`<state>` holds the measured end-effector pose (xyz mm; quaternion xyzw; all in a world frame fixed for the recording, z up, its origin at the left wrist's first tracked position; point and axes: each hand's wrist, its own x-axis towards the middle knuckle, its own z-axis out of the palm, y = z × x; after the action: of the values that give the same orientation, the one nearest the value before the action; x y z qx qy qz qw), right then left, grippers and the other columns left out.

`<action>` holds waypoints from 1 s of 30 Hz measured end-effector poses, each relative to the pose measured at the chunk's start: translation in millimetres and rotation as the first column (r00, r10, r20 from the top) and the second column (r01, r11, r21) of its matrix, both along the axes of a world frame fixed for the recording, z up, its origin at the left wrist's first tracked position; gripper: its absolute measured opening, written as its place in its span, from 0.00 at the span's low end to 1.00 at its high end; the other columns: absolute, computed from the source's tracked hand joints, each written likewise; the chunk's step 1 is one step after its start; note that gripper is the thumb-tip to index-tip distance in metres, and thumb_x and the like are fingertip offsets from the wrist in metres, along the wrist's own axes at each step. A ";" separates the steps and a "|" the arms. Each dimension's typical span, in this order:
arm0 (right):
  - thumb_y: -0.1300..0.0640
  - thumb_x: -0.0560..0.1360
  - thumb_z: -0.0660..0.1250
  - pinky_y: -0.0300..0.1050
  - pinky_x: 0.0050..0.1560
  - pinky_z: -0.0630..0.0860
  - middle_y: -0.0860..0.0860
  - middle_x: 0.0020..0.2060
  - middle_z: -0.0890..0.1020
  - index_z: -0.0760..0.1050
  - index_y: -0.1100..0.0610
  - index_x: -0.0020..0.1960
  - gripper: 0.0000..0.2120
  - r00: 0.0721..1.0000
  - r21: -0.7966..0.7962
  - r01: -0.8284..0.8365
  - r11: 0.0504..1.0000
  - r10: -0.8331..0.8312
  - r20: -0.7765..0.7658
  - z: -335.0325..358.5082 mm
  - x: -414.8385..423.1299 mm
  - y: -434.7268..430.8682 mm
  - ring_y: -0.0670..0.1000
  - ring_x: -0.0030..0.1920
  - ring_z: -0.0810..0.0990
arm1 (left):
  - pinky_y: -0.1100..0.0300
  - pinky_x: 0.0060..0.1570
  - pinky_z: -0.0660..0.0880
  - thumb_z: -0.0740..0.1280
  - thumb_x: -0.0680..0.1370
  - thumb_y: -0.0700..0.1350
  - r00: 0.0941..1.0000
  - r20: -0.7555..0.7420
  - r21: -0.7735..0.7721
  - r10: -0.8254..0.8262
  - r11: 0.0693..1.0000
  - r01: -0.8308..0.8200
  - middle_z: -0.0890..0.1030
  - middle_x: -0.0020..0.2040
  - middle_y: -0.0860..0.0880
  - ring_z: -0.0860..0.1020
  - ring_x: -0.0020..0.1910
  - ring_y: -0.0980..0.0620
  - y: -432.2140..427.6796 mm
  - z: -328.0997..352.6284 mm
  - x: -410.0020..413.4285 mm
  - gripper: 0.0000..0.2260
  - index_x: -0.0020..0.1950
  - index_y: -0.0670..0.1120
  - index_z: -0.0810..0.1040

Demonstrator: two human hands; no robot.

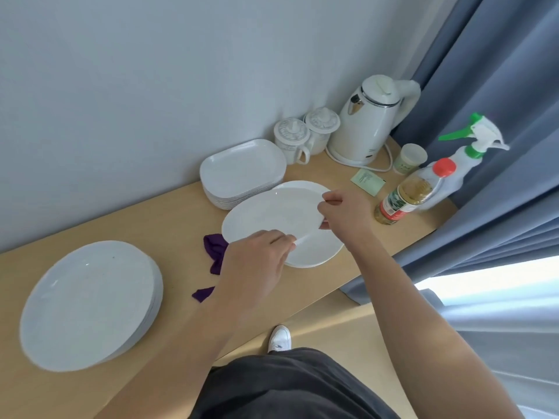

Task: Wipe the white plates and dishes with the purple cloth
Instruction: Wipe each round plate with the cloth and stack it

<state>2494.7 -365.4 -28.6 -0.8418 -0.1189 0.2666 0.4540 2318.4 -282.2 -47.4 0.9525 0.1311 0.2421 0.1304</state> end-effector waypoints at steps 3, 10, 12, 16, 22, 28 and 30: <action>0.66 0.70 0.66 0.65 0.45 0.82 0.62 0.44 0.84 0.81 0.66 0.52 0.12 0.996 -0.007 0.072 0.997 -0.072 0.057 -8.5 14.8 -18.0 0.50 0.34 0.85 | 0.60 0.30 0.74 0.65 0.76 0.60 0.994 -0.085 -0.070 0.072 0.994 -0.078 0.82 0.44 0.56 0.81 0.44 0.53 1.6 -7.6 13.9 0.16 0.51 0.50 0.85; 0.62 0.74 0.66 0.44 0.43 0.83 0.42 0.46 0.84 0.83 0.54 0.55 0.12 0.978 0.097 0.177 0.979 -0.187 0.097 -21.6 37.4 -44.8 0.41 0.40 0.82 | 0.56 0.44 0.74 0.59 0.77 0.67 0.972 -0.054 -0.182 0.227 0.955 -0.233 0.75 0.53 0.47 0.75 0.52 0.47 0.1 -15.8 43.1 0.28 0.55 0.43 0.78; 0.61 0.75 0.66 0.38 0.45 0.79 0.37 0.45 0.83 0.83 0.50 0.55 0.13 0.967 0.112 0.207 0.972 -0.221 0.124 -24.8 41.3 -51.2 0.39 0.46 0.81 | 0.54 0.48 0.73 0.63 0.78 0.61 0.945 -0.082 -0.186 0.318 0.926 -0.328 0.76 0.53 0.46 0.74 0.53 0.46 7.1 -15.3 48.6 0.22 0.57 0.43 0.76; 0.61 0.76 0.66 0.34 0.43 0.76 0.39 0.47 0.85 0.83 0.51 0.56 0.12 0.951 0.136 0.257 0.957 -0.276 0.142 -36.6 47.3 -61.5 0.36 0.44 0.81 | 0.58 0.33 0.64 0.62 0.81 0.54 0.817 -0.357 -0.281 0.452 0.783 -0.556 0.77 0.43 0.48 0.75 0.41 0.47 33.1 -28.9 57.4 0.14 0.48 0.43 0.73; 0.61 0.77 0.67 0.46 0.45 0.81 0.39 0.45 0.85 0.80 0.44 0.52 0.12 0.949 0.166 0.285 0.944 -0.302 0.094 -55.6 47.3 -62.8 0.40 0.39 0.82 | 0.56 0.31 0.66 0.61 0.83 0.47 0.841 -0.439 -0.412 0.316 0.761 -0.501 0.75 0.30 0.47 0.74 0.31 0.48 42.2 -50.1 69.2 0.15 0.40 0.40 0.75; 0.62 0.78 0.66 0.42 0.46 0.80 0.38 0.47 0.84 0.80 0.45 0.54 0.12 0.974 0.126 0.200 0.972 -0.211 0.084 -76.2 43.4 -59.5 0.42 0.43 0.82 | 0.60 0.27 0.62 0.61 0.83 0.45 0.803 -0.504 -0.395 0.319 0.742 -0.542 0.72 0.27 0.50 0.70 0.26 0.54 43.2 -66.0 61.8 0.15 0.37 0.41 0.72; 0.62 0.78 0.65 0.31 0.45 0.75 0.38 0.46 0.83 0.80 0.48 0.56 0.12 0.975 0.092 0.157 0.983 -0.170 0.143 -79.9 41.6 -55.6 0.41 0.45 0.81 | 0.61 0.27 0.60 0.60 0.83 0.46 0.782 -0.524 -0.342 0.338 0.757 -0.556 0.71 0.27 0.50 0.68 0.26 0.55 41.3 -71.4 59.2 0.15 0.38 0.42 0.71</action>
<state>2536.3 -421.0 -108.5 -0.8477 -0.0938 0.1589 0.4974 2377.6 -240.8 -118.8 0.8568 0.4418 0.0099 0.2659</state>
